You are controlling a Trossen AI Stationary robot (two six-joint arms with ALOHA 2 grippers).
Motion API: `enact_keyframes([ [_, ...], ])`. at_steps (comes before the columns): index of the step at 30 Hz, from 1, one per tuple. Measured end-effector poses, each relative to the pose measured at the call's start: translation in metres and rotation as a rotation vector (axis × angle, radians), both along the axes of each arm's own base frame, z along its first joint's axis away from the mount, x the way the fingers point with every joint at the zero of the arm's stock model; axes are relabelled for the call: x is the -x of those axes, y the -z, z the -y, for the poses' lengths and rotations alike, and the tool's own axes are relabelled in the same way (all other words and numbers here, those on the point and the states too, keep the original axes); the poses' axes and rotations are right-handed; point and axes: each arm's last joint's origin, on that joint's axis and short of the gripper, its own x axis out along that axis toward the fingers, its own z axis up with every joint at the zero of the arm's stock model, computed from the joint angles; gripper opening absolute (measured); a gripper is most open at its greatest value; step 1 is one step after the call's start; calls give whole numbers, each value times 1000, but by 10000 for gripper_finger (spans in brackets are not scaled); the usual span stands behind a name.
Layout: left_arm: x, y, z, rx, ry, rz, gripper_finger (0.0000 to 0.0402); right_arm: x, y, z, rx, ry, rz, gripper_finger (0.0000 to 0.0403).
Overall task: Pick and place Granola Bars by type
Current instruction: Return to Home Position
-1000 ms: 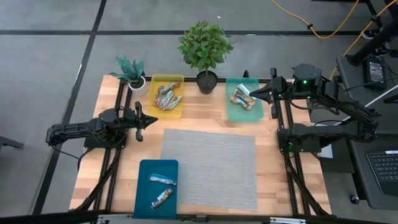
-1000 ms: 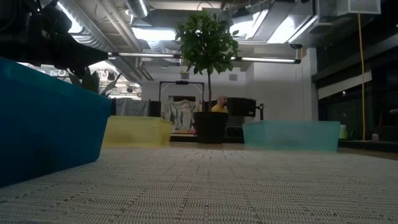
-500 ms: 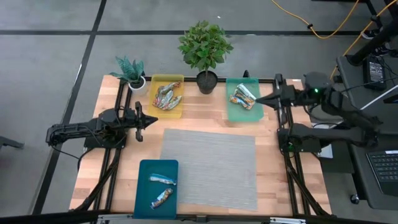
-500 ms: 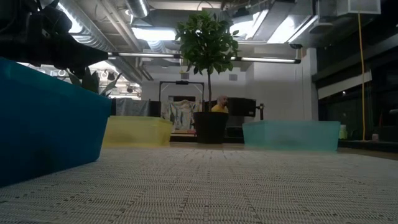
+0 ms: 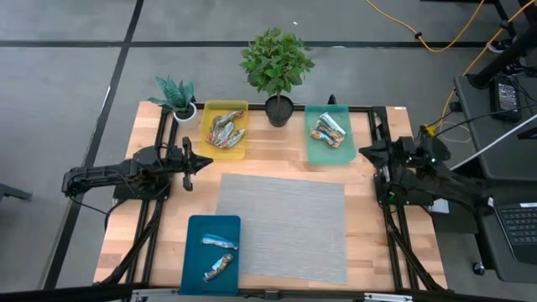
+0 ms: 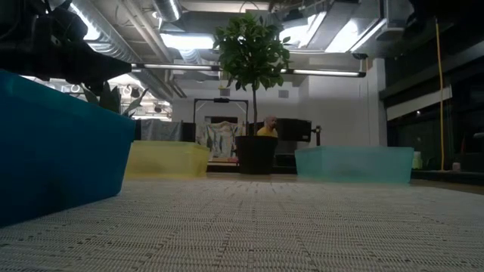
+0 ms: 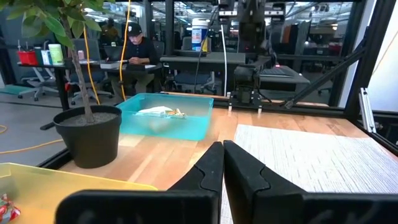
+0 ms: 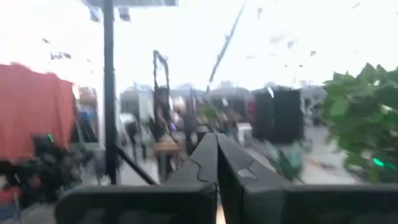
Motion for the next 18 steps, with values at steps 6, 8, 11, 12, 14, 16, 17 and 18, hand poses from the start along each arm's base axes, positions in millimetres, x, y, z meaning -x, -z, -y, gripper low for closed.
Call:
enact_keyframes([
  [6,0,0,0,1,0,0,7,-12,44,-4,-84,-41,27,2],
  [8,0,0,0,0,0,0,8,-16,56,-7,-102,-56,4,2],
  [11,0,0,0,1,0,0,7,-18,63,-13,-28,-68,-2,2],
  [12,0,0,0,0,0,0,6,-18,65,-14,0,-70,4,2],
  [14,0,0,0,1,0,0,4,-17,68,-15,15,-77,3,2],
  [16,0,0,0,0,0,0,4,-17,71,-16,11,-81,-24,2],
  [17,0,0,0,0,0,0,5,-17,73,-16,7,-83,-50,2],
  [18,0,0,0,0,0,0,6,-18,75,-15,3,-83,-74,2],
])
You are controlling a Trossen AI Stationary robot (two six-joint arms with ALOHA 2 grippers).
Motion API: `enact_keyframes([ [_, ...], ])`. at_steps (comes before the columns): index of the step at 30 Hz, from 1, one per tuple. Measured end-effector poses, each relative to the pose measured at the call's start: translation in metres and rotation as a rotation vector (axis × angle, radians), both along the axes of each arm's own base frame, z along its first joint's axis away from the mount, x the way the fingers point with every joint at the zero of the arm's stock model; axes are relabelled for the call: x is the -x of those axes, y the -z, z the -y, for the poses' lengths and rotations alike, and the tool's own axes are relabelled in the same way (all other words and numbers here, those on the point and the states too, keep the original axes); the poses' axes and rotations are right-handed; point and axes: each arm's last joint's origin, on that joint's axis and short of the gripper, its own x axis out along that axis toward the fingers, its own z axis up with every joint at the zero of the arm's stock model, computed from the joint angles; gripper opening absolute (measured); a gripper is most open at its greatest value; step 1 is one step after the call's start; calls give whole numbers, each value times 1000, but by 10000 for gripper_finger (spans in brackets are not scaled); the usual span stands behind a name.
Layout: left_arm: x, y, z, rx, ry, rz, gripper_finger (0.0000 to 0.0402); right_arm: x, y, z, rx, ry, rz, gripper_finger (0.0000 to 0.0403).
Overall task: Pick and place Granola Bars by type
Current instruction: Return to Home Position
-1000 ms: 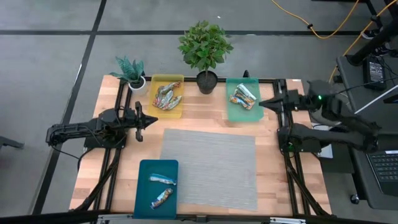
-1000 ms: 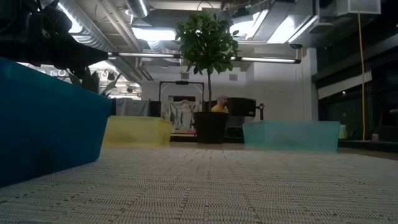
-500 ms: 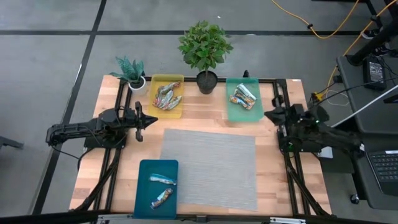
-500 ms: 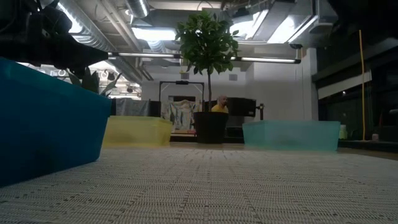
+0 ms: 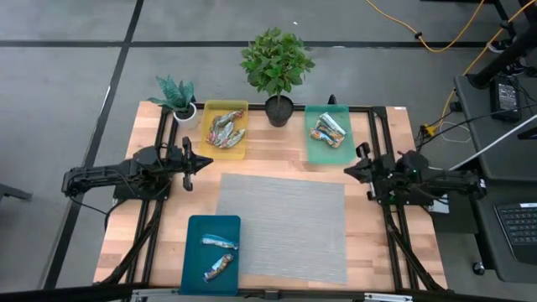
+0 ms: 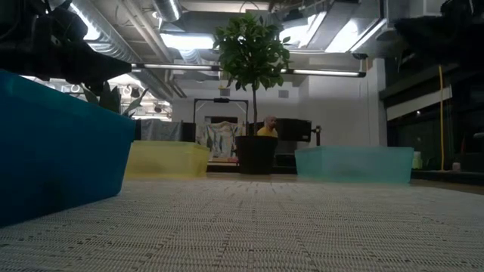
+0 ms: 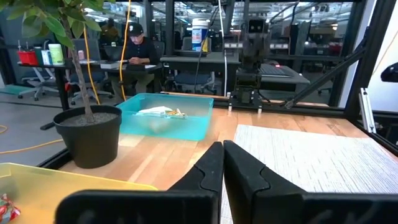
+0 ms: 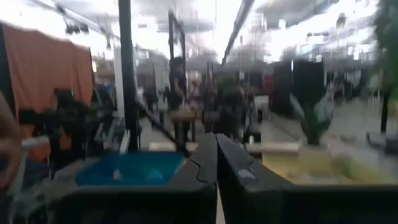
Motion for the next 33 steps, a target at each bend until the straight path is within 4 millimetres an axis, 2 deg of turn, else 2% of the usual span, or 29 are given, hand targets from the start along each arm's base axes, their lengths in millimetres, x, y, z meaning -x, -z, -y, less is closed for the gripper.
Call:
enact_keyframes([
  [8,0,0,0,0,0,0,5,-4,16,4,-14,121,-172,2],
  [13,0,0,0,0,0,0,4,-4,25,4,-26,116,-261,2],
  [23,0,0,0,0,0,0,5,-5,26,5,-64,142,-273,2],
  [29,0,0,0,0,0,0,6,-5,24,1,-14,42,-255,2],
  [33,0,0,0,0,0,0,8,-5,24,1,-2,40,-252,7],
])
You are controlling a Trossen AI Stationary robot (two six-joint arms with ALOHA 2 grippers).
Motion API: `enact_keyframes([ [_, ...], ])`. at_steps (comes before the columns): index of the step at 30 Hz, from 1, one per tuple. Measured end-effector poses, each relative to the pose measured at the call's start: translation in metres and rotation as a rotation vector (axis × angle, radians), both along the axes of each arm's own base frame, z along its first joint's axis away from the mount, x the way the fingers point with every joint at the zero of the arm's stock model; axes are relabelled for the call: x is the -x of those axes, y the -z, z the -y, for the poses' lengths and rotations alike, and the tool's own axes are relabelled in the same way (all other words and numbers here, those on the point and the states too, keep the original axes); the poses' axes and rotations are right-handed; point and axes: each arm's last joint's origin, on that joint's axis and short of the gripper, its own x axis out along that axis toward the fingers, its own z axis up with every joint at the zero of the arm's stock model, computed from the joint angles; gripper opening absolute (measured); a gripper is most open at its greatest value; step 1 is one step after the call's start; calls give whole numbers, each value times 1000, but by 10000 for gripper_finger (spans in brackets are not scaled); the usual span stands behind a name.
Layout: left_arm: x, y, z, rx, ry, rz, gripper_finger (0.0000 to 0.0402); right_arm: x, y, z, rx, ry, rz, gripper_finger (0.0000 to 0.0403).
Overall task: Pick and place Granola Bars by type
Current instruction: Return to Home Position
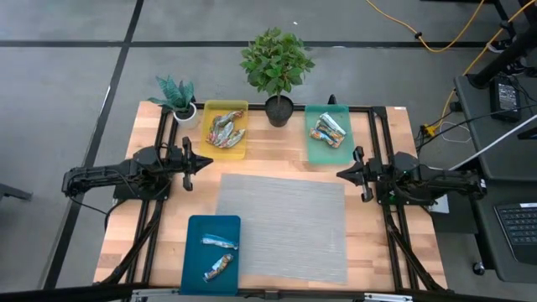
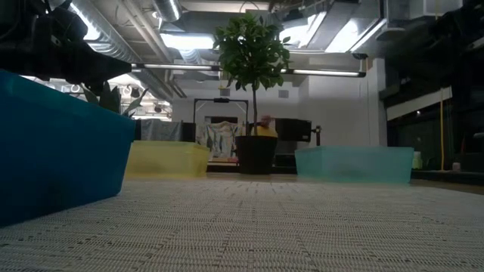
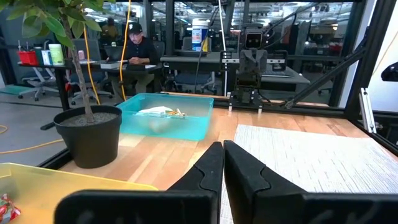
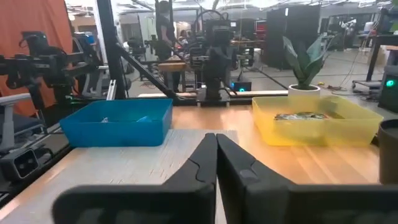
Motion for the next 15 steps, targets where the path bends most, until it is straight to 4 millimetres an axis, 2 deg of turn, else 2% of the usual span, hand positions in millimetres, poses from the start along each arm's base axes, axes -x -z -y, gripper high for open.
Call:
enact_keyframes([
  [7,0,0,0,-1,0,0,4,0,1,1,76,44,-2,29],
  [15,0,0,0,-1,-1,0,7,0,1,1,80,45,-2,29],
])
